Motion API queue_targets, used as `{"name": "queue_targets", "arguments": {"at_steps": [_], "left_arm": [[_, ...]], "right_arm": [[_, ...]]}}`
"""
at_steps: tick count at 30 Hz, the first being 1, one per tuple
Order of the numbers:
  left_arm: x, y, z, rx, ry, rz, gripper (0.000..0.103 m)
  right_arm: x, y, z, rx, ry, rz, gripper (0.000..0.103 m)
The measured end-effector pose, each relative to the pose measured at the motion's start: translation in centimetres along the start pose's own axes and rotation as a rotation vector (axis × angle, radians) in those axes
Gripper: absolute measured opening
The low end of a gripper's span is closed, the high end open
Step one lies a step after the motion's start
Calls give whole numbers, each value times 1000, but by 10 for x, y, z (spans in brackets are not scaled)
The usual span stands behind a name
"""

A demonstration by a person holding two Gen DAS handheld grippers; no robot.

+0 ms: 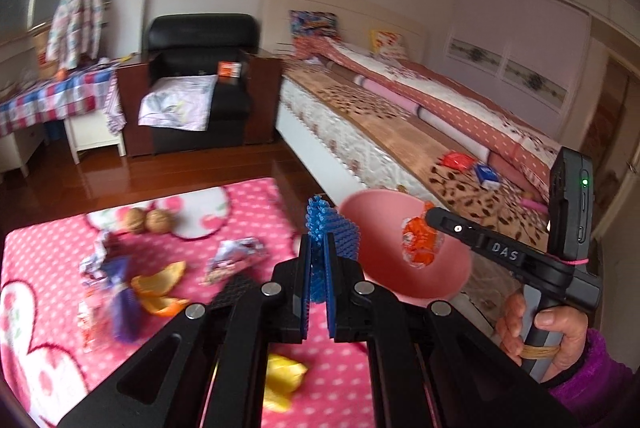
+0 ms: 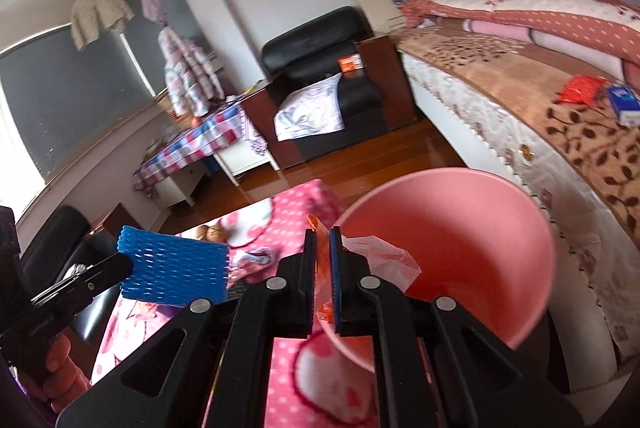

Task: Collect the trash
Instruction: 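Open both grippers to drop the blue foam and orange wrapper into the bucket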

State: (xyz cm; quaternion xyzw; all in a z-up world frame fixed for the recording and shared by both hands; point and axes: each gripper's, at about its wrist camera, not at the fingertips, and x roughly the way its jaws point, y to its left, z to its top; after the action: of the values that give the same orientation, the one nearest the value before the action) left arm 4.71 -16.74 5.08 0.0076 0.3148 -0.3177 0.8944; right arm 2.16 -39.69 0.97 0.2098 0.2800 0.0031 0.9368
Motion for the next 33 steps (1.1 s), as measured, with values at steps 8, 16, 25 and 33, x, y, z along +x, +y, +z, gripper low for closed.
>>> {"name": "queue_targets", "arguments": {"at_steps": [8, 16, 25, 33], "left_arm": [[48, -45, 5, 68, 68, -35, 5], [90, -65, 1, 100, 133, -35, 6], [93, -61, 0, 97, 141, -36, 37], [86, -40, 3, 40, 128, -28, 41]], "right_arm": [[-7, -38, -7, 65, 6, -32, 7], [-3, -58, -16, 101, 30, -44, 7], [3, -61, -18, 118, 40, -44, 7], [13, -63, -17, 147, 70, -57, 7]]}}
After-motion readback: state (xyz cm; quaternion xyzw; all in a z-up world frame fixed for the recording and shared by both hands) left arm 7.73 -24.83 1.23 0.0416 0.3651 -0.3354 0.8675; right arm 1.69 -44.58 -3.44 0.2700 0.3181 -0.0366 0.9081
